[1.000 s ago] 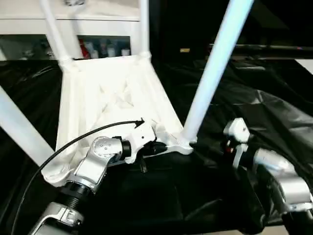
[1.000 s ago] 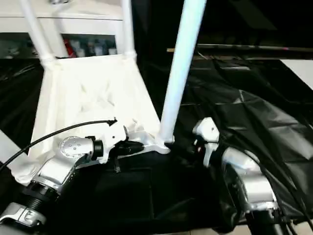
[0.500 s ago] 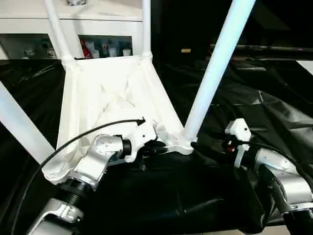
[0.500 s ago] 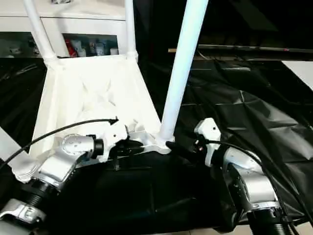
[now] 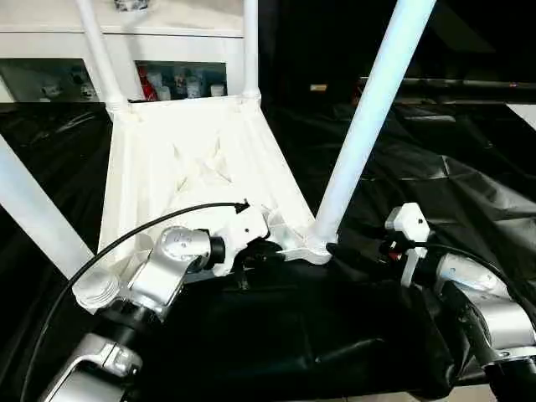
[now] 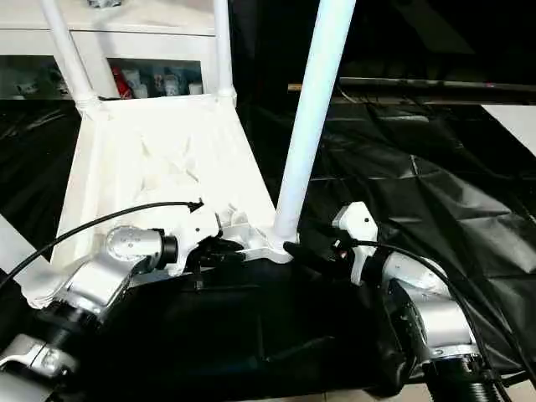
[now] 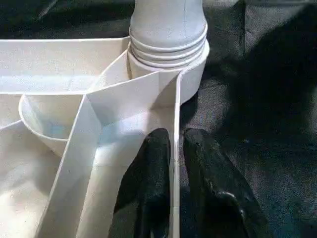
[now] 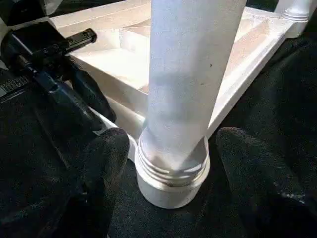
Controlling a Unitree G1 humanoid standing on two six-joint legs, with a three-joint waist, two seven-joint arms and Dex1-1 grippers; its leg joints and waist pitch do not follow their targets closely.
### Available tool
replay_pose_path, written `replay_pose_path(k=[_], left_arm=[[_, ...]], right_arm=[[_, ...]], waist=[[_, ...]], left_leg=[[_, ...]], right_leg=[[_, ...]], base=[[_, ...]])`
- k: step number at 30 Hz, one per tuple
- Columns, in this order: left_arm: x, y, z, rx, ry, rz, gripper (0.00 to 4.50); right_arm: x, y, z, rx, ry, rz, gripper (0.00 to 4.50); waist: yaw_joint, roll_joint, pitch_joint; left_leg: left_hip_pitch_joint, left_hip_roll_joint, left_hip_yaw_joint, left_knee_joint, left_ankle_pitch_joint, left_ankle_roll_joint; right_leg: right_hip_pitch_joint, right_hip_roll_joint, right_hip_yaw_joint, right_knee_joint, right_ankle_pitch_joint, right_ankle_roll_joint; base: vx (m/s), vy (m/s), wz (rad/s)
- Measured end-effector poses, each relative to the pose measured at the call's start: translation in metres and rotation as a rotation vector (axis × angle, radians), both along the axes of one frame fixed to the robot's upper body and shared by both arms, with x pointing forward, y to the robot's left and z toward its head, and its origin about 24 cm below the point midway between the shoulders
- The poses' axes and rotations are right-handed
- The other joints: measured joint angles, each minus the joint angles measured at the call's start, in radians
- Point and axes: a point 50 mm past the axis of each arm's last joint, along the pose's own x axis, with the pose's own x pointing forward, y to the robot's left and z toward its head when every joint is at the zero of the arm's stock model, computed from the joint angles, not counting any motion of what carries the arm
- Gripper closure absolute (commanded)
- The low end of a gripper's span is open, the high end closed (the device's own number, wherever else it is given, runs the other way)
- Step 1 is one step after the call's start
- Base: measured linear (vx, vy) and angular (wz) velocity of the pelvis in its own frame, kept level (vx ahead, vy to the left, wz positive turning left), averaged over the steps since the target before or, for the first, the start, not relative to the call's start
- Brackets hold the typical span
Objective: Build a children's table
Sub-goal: Rotate leg to tighten
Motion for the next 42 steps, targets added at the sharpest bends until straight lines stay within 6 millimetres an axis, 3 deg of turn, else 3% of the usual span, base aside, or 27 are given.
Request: replay_pose_path(k=[5,10,14,21,27,28,41,42], left_arm=[[0.001,0.001,0.000,0.008,0.026,0.008,4.48],[0.001,0.006,0.002,0.017,0.036,-0.009,4.50],[-0.004,0.009,0.003,0.027,0.035,-0.055,4.50],[-0.011,0.004,0.002,0.016,0.039,-0.111,4.50],[-0.012,0.002,0.001,0.019,0.036,-0.122,4.50],[-0.012,0.001,0.001,0.018,0.033,-0.123,4.50],[-0.012,0.003,0.002,0.021,0.025,-0.123,4.50],[-0.012,0.003,0.002,0.021,0.024,-0.123,4.50]], right_arm=[[0.000,0.000,0.000,-0.002,-0.007,0.000,1.35],[0.003,0.002,-0.001,-0.030,-0.014,0.011,1.35],[0.009,0.005,-0.003,-0.027,0.009,0.024,0.97],[0.014,0.019,-0.006,-0.047,0.015,0.084,0.35],[0.014,0.030,-0.011,-0.035,0.037,0.142,0.35],[0.015,0.031,-0.013,-0.031,0.045,0.142,0.59],[0.018,0.033,-0.012,-0.028,0.040,0.163,1.64],[0.018,0.032,-0.013,-0.028,0.040,0.163,1.91]], waist=[[-0.003,0.001,0.000],[-0.014,0.001,0.000],[-0.017,0.001,0.000],[-0.002,0.001,0.000],[0.007,0.001,0.000],[0.007,0.001,0.000],[0.008,0.000,0.000],[0.008,0.000,0.000]], left_leg=[[0.001,0.000,0.000,0.000,0.000,0.000],[0.000,0.000,0.000,0.000,0.000,0.000],[0.000,0.000,0.000,0.000,-0.001,0.001],[-0.003,0.000,0.000,0.003,-0.002,0.003],[-0.003,0.000,0.000,0.003,-0.002,0.003],[-0.003,0.000,0.000,0.003,-0.002,0.003],[-0.003,0.000,0.000,0.004,-0.002,0.004],[-0.003,0.000,0.000,0.004,-0.002,0.004]], right_leg=[[0.001,0.000,0.000,0.000,0.001,-0.001],[0.000,0.000,0.000,-0.001,0.001,-0.001],[0.000,0.000,0.000,-0.002,0.001,-0.001],[0.000,0.000,-0.001,-0.003,0.001,-0.001],[0.001,0.000,-0.001,-0.002,0.001,-0.001],[0.001,0.000,-0.001,-0.002,0.001,-0.001],[0.001,0.000,-0.001,-0.002,0.001,-0.001],[0.001,0.000,-0.001,-0.002,0.001,-0.001]], base=[[0.000,0.000,0.00],[0.000,0.000,0.00],[0.000,0.000,0.00],[0.000,0.000,0.00],[0.000,0.000,0.00],[0.000,0.000,0.00],[0.000,0.000,0.00],[0.000,0.000,0.00]])
